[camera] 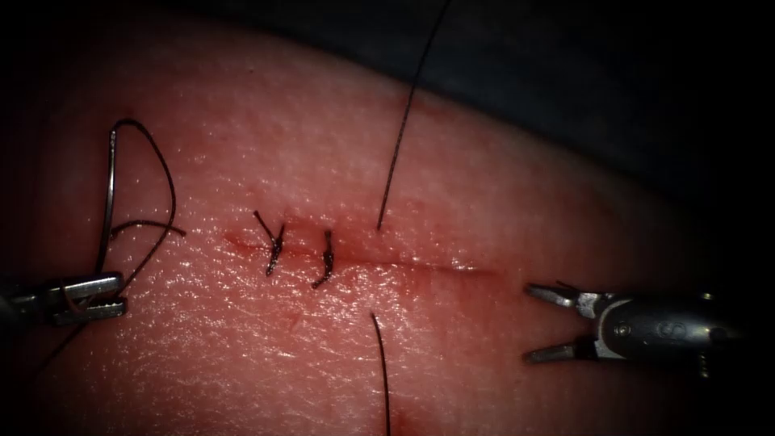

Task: Wound Closure
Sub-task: Repeatably pull the suture through the incision with the right tool

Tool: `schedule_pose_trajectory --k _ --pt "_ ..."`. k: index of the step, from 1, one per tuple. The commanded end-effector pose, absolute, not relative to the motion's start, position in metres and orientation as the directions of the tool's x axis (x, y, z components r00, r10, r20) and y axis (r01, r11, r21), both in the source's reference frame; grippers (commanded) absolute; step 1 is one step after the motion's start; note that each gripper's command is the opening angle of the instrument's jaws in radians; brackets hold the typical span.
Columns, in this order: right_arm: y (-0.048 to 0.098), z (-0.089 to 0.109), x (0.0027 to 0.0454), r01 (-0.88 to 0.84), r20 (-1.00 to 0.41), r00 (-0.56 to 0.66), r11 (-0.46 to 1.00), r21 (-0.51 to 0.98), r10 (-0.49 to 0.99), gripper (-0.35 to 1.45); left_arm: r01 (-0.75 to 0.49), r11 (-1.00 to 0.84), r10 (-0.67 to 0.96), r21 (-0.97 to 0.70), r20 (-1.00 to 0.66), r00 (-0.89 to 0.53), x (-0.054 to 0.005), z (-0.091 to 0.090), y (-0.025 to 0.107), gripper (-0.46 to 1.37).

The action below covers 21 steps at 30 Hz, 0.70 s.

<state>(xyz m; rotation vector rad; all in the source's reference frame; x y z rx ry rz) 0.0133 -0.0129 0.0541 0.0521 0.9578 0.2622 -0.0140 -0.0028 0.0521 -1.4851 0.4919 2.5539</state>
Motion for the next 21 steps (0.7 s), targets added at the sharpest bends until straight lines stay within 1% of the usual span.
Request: schedule_pose_trajectory --k 1,4,8,21 --pt "-0.0128 0.0541 0.0141 -0.190 -0.803 0.542 0.967 0.171 0.248 1.16 -0.282 -0.938 -0.037 0.204 -0.865 -0.500 -0.0140 0.0522 -0.0028 -0.35" --pt "-0.0128 0.0543 0.0154 -0.181 -0.808 0.532 0.967 0.181 0.251 1.14 -0.282 -0.938 -0.038 0.204 -0.865 -0.500 -0.0140 0.0522 -0.0028 -0.35" --pt "-0.0129 0.0546 0.0171 -0.165 -0.817 0.521 0.968 0.187 0.247 1.03 -0.281 -0.938 -0.038 0.204 -0.865 -0.500 -0.0139 0.0521 -0.0028 -0.35" --pt "-0.0136 0.0573 0.0223 -0.144 -0.838 0.496 0.973 0.178 0.227 1.03 -0.281 -0.938 -0.038 0.203 -0.866 -0.499 -0.0138 0.0521 -0.0029 -0.35"
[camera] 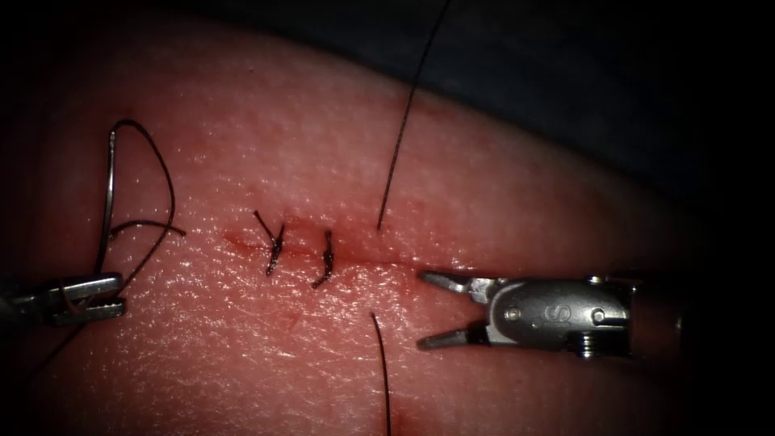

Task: Wound Closure
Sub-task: Repeatably pull the suture through the incision with the right tool

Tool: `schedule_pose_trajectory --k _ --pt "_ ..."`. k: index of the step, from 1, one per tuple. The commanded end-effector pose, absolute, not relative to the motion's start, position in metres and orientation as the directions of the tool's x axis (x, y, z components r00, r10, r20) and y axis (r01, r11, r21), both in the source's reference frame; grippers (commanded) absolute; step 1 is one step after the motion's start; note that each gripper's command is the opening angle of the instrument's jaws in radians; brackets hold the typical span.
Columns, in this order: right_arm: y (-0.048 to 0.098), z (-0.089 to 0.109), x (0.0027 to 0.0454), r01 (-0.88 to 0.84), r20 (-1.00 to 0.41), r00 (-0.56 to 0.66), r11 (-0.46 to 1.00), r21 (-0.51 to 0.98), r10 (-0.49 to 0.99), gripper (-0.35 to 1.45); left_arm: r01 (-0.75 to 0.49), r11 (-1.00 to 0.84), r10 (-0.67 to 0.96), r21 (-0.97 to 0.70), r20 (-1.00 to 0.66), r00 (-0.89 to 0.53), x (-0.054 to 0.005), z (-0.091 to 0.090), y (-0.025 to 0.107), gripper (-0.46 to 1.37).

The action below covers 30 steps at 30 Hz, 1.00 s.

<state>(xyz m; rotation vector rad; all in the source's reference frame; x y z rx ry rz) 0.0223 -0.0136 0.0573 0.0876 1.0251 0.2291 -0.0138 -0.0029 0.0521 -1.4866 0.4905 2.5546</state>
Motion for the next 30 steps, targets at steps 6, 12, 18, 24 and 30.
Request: schedule_pose_trajectory --k 6,12,18,24,30 --pt "-0.0138 0.0582 0.0240 -0.136 -0.842 0.491 0.975 0.177 0.221 1.03 -0.280 -0.938 -0.039 0.203 -0.866 -0.499 -0.0137 0.0521 -0.0029 -0.35" --pt "-0.0142 0.0582 0.0251 -0.133 -0.845 0.487 0.975 0.179 0.221 1.03 -0.280 -0.938 -0.039 0.203 -0.866 -0.499 -0.0136 0.0521 -0.0029 -0.35" --pt "-0.0145 0.0583 0.0256 -0.116 -0.851 0.479 0.977 0.179 0.213 0.99 -0.280 -0.938 -0.039 0.203 -0.866 -0.499 -0.0136 0.0521 -0.0029 -0.35" --pt "-0.0146 0.0583 0.0256 -0.107 -0.855 0.476 0.978 0.178 0.208 0.88 -0.279 -0.939 -0.039 0.203 -0.866 -0.499 -0.0136 0.0520 -0.0029 -0.35" --pt "-0.0149 0.0584 0.0258 -0.101 -0.857 0.473 0.979 0.177 0.203 0.78 -0.280 -0.938 -0.039 0.203 -0.866 -0.499 -0.0136 0.0520 -0.0029 -0.35"
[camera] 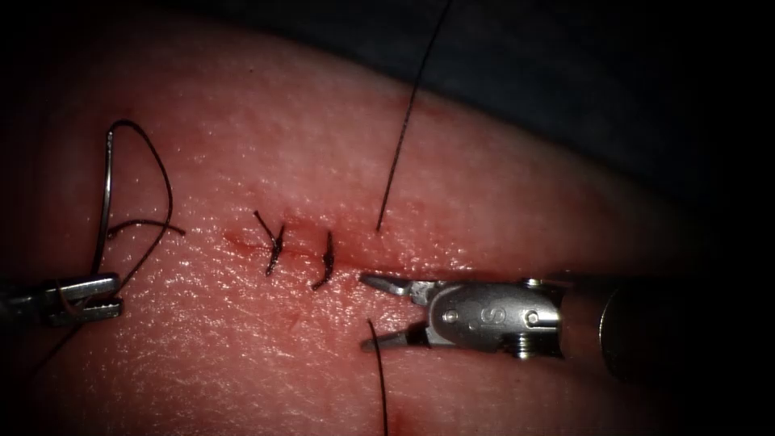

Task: Wound Closure
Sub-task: Repeatably pull the suture through the incision with the right tool

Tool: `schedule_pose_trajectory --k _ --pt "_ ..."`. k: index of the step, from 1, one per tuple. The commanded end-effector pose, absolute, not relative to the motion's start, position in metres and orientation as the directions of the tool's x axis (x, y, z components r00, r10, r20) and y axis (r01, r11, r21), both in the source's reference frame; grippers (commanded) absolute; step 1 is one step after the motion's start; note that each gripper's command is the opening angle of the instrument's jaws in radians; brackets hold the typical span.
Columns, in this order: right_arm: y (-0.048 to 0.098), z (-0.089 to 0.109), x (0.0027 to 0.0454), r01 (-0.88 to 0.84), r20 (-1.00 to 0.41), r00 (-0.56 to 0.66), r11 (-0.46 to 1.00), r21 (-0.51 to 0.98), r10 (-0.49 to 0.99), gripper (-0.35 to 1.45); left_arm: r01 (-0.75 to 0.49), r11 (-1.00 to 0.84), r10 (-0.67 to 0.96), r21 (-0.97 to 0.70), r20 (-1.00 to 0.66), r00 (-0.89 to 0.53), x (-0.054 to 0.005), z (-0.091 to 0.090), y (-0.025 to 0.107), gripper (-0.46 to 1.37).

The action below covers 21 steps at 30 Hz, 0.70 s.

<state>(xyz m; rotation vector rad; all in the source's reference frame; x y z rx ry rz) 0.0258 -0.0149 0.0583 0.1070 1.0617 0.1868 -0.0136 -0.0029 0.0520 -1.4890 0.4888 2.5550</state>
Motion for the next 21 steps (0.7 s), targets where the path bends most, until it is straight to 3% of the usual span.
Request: schedule_pose_trajectory --k 1,2,3,4,5,6,21 --pt "-0.0150 0.0584 0.0258 -0.098 -0.858 0.472 0.979 0.176 0.202 0.73 -0.280 -0.938 -0.039 0.203 -0.866 -0.499 -0.0136 0.0520 -0.0029 -0.35" --pt "-0.0150 0.0584 0.0258 -0.097 -0.859 0.472 0.980 0.176 0.201 0.71 -0.280 -0.938 -0.039 0.203 -0.866 -0.499 -0.0136 0.0520 -0.0029 -0.35" --pt "-0.0151 0.0584 0.0258 -0.092 -0.860 0.469 0.980 0.176 0.199 0.57 -0.279 -0.938 -0.039 0.203 -0.866 -0.499 -0.0136 0.0520 -0.0030 -0.35" --pt "-0.0151 0.0584 0.0258 -0.088 -0.860 0.471 0.981 0.176 0.196 0.33 -0.279 -0.939 -0.039 0.203 -0.866 -0.499 -0.0136 0.0520 -0.0030 -0.35" --pt "-0.0153 0.0584 0.0258 -0.065 -0.862 0.466 0.980 0.189 0.197 -0.29 -0.279 -0.939 -0.039 0.203 -0.866 -0.499 -0.0136 0.0520 -0.0030 -0.35" --pt "-0.0155 0.0584 0.0258 -0.043 -0.859 0.472 0.979 0.201 0.197 -0.35 -0.279 -0.939 -0.039 0.203 -0.866 -0.499 -0.0136 0.0520 -0.0030 -0.35" --pt "-0.0159 0.0580 0.0265 0.030 -0.867 0.470 0.979 0.202 0.164 -0.35 -0.280 -0.939 -0.038 0.203 -0.866 -0.499 -0.0136 0.0520 -0.0029 -0.35"
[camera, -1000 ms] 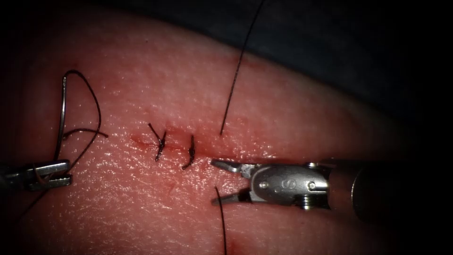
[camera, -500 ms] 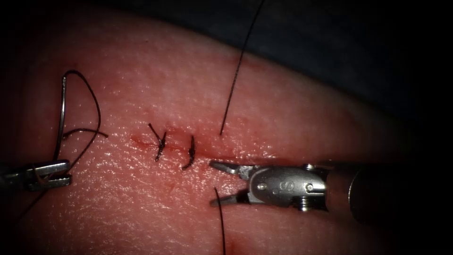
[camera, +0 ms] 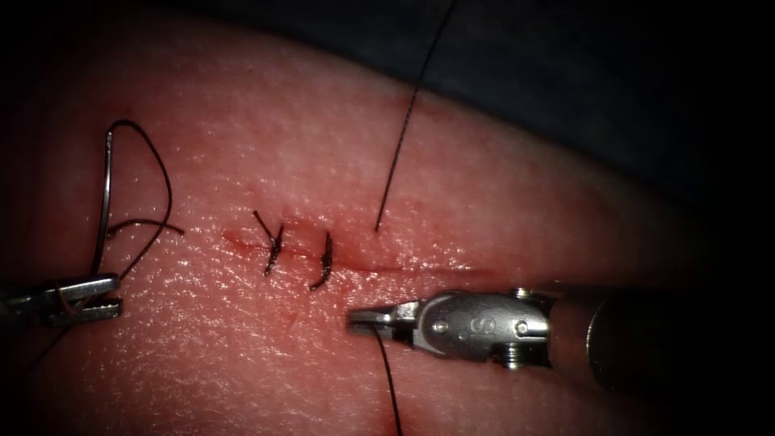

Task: Wound Closure
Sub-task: Repeatably pull the suture through the incision with the right tool

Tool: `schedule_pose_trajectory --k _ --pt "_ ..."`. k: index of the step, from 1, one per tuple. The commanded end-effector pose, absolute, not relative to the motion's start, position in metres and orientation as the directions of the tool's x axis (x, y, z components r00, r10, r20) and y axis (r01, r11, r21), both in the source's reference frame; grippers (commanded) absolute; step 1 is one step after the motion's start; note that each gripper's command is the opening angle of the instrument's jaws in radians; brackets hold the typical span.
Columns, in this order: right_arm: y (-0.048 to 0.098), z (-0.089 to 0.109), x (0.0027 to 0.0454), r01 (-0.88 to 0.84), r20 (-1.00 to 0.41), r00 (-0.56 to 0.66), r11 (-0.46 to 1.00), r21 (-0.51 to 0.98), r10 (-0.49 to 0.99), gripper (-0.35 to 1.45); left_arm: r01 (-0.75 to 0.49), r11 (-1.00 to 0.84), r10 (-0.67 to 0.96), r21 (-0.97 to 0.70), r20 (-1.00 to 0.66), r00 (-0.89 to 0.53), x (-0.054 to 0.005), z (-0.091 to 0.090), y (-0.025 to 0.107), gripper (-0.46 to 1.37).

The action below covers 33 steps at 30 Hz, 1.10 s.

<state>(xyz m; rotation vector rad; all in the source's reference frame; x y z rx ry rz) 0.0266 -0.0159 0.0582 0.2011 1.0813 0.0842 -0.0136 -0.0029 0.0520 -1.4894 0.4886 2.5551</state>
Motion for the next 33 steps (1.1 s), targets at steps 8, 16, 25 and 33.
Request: schedule_pose_trajectory --k 8,16,25,33 --pt "-0.0163 0.0574 0.0264 0.064 -0.874 0.472 0.985 0.161 0.112 -0.35 -0.280 -0.938 -0.038 0.203 -0.866 -0.499 -0.0137 0.0520 -0.0029 -0.35" --pt "-0.0187 0.0558 0.0263 0.132 -0.861 0.509 0.986 0.099 0.018 -0.35 -0.280 -0.938 -0.038 0.203 -0.866 -0.499 -0.0137 0.0520 -0.0029 -0.35" --pt "-0.0219 0.0533 0.0253 0.180 -0.851 0.525 0.978 0.109 -0.002 -0.35 -0.280 -0.938 -0.038 0.203 -0.866 -0.499 -0.0137 0.0520 -0.0029 -0.35" --pt "-0.0248 0.0510 0.0241 0.205 -0.850 0.526 0.973 0.101 -0.022 -0.35 -0.280 -0.938 -0.038 0.203 -0.866 -0.499 -0.0137 0.0519 -0.0030 -0.35"
